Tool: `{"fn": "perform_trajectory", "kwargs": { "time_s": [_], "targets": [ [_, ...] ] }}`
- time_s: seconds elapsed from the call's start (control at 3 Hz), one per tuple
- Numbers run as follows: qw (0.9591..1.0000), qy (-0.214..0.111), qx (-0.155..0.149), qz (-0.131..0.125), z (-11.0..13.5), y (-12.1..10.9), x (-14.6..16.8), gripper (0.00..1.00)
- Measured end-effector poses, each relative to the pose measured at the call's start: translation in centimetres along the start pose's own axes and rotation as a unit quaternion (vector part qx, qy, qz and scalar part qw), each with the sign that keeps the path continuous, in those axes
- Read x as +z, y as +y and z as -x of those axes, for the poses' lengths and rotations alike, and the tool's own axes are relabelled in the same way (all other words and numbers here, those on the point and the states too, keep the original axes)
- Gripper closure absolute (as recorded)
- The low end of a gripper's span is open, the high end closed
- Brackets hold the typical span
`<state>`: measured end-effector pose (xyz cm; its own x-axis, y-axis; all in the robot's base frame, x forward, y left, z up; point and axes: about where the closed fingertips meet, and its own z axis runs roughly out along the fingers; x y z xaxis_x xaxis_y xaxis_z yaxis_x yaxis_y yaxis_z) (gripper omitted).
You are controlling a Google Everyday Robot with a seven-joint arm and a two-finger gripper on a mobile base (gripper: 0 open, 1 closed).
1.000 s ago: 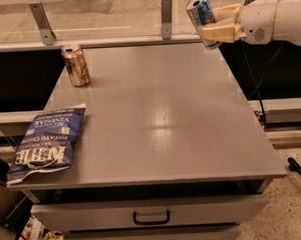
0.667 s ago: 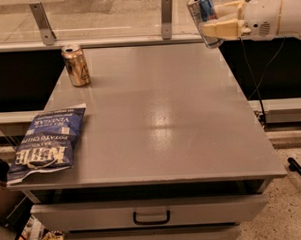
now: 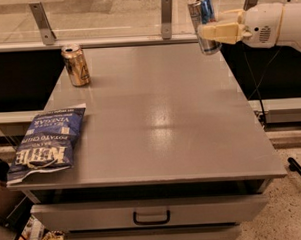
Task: Place redbull can upright
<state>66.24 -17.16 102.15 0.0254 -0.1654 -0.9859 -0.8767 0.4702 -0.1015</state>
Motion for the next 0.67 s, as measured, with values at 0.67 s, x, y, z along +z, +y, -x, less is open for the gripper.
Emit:
{"fn": "perform_trajectory", "kwargs": {
  "time_s": [0.67],
  "targets": [
    [0.9985,-0.051,-0.003,-0.017,-1.51,0.02,0.87,1.00]
  ]
}}
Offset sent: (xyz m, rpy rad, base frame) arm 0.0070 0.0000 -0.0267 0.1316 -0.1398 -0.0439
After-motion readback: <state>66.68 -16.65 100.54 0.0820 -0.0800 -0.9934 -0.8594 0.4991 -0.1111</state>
